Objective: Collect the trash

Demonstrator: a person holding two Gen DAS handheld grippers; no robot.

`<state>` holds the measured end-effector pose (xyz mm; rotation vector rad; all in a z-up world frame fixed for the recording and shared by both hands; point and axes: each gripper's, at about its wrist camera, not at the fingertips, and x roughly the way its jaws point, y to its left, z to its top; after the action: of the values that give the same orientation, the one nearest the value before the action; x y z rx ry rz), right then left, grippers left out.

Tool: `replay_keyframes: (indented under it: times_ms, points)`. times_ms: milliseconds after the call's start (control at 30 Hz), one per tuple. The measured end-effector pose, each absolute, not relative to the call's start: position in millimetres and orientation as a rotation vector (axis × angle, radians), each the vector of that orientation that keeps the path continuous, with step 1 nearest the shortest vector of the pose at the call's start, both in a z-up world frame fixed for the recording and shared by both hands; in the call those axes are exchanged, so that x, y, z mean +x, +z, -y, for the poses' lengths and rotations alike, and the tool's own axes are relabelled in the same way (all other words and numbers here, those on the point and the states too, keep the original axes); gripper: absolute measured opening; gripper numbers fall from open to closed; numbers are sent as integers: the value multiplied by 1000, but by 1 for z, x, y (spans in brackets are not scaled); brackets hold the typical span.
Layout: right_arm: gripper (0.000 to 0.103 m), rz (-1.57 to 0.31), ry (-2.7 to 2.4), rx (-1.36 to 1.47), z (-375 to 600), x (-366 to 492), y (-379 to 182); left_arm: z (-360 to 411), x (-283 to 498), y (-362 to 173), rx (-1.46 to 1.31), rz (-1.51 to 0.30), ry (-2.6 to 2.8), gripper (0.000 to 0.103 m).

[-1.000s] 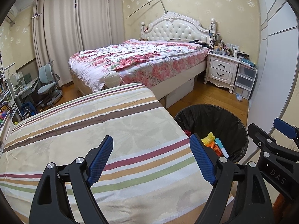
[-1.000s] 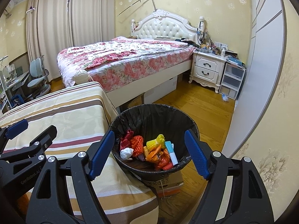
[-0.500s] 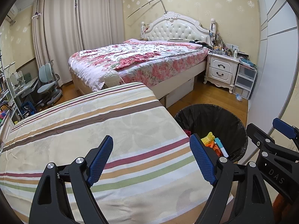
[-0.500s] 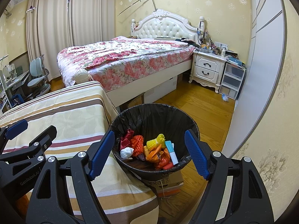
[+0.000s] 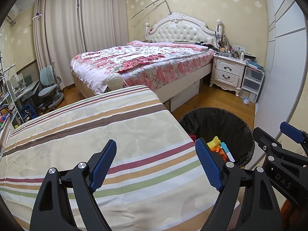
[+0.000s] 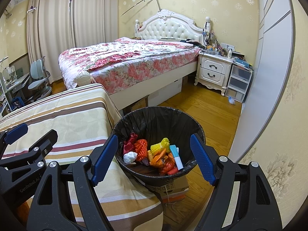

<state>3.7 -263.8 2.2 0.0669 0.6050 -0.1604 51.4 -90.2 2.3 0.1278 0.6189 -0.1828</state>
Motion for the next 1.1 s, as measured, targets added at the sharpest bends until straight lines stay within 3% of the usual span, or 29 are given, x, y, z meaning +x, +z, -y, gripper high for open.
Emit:
replay_keyframes:
  times_ms: [1100]
  points:
    - [76,-606,-161,65,264,4,2,96,48,3,133,-615,-190,81]
